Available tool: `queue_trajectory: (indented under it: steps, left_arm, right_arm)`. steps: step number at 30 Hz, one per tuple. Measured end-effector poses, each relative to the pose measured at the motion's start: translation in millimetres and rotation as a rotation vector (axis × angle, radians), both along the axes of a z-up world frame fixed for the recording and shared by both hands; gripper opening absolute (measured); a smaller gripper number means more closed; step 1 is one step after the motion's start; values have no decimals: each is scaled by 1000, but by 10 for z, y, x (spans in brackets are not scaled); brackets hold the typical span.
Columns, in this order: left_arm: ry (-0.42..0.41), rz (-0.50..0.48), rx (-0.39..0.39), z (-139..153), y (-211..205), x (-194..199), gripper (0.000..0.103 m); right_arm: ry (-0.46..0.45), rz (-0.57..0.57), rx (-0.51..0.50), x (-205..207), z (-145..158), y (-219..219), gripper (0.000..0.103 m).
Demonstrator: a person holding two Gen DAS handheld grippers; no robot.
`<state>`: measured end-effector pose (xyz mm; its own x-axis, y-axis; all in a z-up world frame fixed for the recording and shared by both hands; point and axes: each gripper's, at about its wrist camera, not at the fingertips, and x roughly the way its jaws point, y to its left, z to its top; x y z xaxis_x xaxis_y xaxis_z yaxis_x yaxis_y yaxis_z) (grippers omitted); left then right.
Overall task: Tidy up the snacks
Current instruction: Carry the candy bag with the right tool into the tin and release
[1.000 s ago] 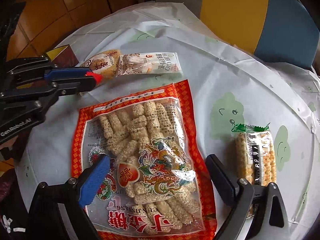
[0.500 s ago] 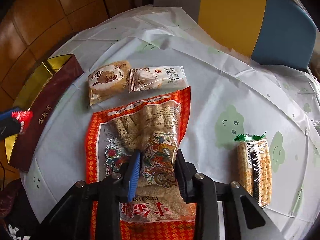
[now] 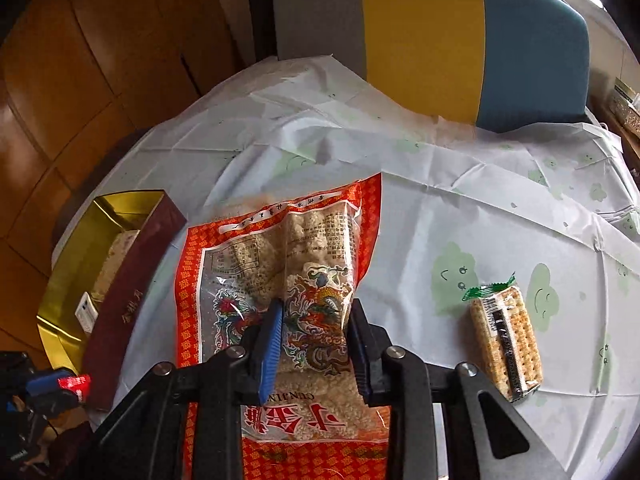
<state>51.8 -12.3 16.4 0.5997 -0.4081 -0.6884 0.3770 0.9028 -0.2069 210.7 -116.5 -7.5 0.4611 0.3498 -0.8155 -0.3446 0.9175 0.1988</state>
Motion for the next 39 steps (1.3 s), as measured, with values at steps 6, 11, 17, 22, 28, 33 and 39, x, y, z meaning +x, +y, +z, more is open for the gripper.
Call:
queue_trajectory:
  steps: [6,11,17,22,28,33,39]
  left_arm:
    - [-12,40,-35,71,227,-149,13]
    - [-19,95,-57,120,489,-234,13]
    - [-22,181,-75,169,892,-349,13]
    - [-3,278,-78,114,1276,-412,13]
    - [-7,393,-73,102,1641,-471,13]
    - [-8,425,-72,71,1745,-488,13]
    - [1,430,-67,45,1729,-440,13]
  right_arm:
    - [-5,53,59,-169,152,176,31]
    - [-6,100,139,-293,373,254,31]
    - [31,161,186,-246,330,252,31]
    - [87,178,197,-102,24,237,31]
    - [166,125,350,129,-163,540,39]
    - [131,148,252,-15,-186,575,39]
    - [63,191,148,-300,-131,255,39]
